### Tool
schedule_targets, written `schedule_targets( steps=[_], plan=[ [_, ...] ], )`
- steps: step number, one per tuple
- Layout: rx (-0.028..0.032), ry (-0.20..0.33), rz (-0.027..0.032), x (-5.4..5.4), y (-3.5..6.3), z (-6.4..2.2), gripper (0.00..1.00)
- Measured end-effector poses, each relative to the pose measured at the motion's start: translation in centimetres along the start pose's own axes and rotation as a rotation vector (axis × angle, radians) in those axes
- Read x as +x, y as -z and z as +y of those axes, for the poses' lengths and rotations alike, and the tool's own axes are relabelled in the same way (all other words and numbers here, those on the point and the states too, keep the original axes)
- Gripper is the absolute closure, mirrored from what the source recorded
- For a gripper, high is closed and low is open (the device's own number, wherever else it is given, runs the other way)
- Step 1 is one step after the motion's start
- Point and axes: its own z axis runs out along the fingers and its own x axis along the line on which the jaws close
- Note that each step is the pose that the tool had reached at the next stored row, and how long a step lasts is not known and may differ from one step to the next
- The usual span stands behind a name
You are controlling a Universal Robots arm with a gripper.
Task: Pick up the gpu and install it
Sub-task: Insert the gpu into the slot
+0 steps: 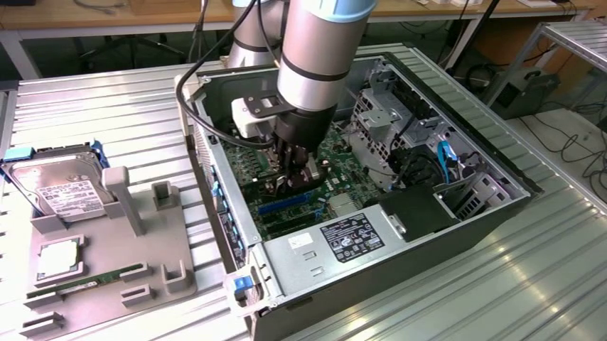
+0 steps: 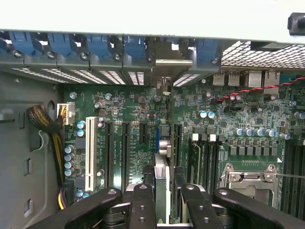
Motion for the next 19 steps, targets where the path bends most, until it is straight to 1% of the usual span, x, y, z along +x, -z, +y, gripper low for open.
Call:
schedule_targets(
  steps=[19],
  plan=[
    [0.0,0.0,0.0005,0.0,-0.12,0.0,0.74]
  ],
)
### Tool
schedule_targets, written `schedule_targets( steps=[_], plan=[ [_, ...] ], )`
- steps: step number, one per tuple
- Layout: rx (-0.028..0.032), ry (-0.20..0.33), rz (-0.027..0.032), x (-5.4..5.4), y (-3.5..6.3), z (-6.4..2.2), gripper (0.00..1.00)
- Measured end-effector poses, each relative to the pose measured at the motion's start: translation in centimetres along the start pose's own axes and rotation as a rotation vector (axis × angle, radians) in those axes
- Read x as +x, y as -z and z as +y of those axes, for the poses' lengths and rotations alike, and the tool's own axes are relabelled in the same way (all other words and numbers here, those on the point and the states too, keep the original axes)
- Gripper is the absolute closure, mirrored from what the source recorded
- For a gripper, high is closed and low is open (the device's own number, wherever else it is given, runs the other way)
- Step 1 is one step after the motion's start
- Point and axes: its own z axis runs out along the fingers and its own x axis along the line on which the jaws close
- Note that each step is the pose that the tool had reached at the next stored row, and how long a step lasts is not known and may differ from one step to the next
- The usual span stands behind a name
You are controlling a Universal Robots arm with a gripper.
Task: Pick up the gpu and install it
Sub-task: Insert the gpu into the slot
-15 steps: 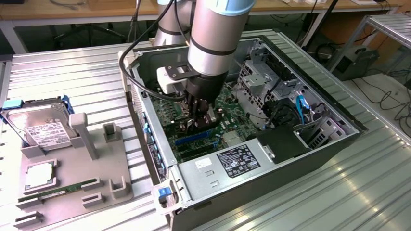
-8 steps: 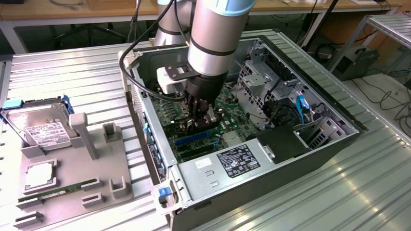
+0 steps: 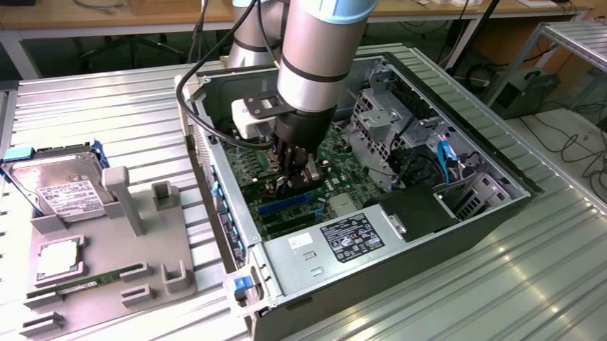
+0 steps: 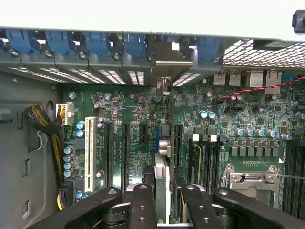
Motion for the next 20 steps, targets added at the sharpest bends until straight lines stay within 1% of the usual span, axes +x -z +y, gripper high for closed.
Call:
schedule_targets(
  steps=[2,4,6,7,9,10,12,16,20],
  plan=[
    [0.0001,-0.004,0.0002,0.0,0.0,0.0,0.74],
    [0.0003,-0.011,0.0023,0.0,0.0,0.0,0.74],
    [0.0003,-0.019,0.0083,0.0,0.0,0.0,0.74],
    [0.0004,-0.024,0.0103,0.0,0.0,0.0,0.74],
    [0.0003,-0.031,0.0189,0.0,0.01,-0.01,0.74],
    [0.0003,-0.033,0.0212,0.0,0.0,-0.02,0.74],
    [0.0003,-0.038,0.0218,0.01,0.0,-0.03,0.74],
    [0.0005,-0.039,0.0205,0.0,-0.11,-0.09,0.74],
    [0.0005,-0.044,0.0205,0.05,-0.23,-0.09,0.74]
  ],
)
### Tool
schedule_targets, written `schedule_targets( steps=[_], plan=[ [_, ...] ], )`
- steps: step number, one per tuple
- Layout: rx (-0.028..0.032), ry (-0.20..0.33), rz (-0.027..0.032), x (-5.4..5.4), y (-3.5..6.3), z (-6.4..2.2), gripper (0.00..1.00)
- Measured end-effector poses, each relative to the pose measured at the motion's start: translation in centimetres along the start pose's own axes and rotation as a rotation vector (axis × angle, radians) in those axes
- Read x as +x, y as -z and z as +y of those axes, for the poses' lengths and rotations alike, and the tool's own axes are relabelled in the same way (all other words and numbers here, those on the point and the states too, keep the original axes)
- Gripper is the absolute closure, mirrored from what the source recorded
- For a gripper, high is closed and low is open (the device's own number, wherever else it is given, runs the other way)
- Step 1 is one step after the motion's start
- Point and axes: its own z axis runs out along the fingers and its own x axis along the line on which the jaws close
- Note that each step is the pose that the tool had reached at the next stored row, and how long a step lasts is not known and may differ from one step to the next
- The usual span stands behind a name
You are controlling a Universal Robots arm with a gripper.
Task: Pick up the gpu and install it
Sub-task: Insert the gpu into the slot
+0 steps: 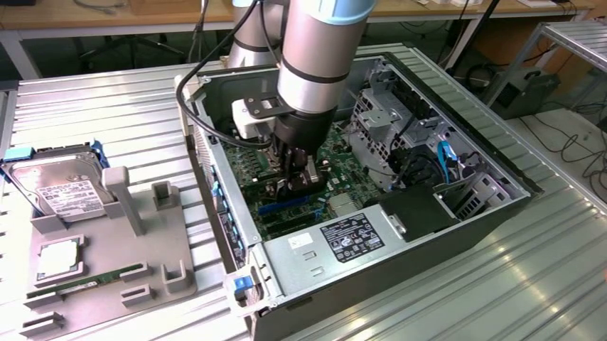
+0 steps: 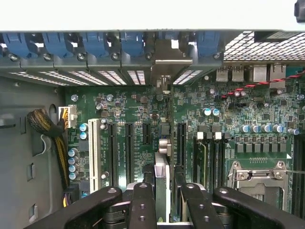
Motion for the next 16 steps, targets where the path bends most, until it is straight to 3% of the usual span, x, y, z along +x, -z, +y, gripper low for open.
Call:
schedule_targets(
  steps=[16],
  plan=[
    [-0.0002,-0.009,0.0001,0.01,-0.56,-0.07,0.74]
  ],
)
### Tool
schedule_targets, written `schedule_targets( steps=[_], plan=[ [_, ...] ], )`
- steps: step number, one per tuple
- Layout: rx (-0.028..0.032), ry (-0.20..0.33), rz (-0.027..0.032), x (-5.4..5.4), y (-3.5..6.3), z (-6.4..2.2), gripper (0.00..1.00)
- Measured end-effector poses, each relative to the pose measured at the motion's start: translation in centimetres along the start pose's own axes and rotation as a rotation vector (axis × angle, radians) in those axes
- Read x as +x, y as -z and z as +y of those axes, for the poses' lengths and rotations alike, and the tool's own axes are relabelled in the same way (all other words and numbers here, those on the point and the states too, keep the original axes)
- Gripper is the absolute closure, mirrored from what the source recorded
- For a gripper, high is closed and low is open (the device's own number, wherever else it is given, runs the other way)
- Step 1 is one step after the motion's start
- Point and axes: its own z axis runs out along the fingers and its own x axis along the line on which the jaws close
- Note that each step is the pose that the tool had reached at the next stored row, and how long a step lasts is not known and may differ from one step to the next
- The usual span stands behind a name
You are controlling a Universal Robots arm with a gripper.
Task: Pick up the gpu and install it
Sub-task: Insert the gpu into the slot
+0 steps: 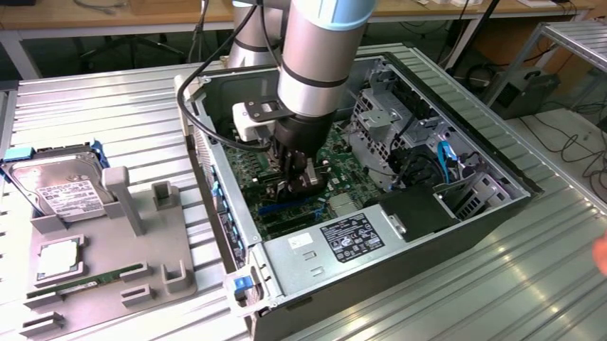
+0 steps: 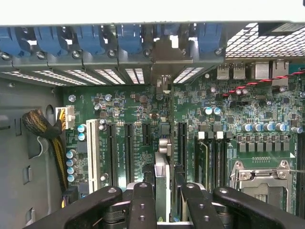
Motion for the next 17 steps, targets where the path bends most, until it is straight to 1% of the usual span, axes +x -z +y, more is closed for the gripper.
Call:
schedule_targets(
  steps=[4,6,8,10,17],
  plan=[
    [0.0002,0.001,-0.0005,0.0,-0.03,0.0,0.74],
    [0.0002,0.002,-0.0021,-0.01,-0.03,0.0,0.74],
    [0.0001,0.002,-0.0066,0.0,-0.03,0.01,0.74],
    [0.0005,0.002,-0.0093,-0.01,-0.02,0.02,0.74],
    [0.0002,0.002,-0.0111,0.0,-0.01,0.02,0.74]
  ],
)
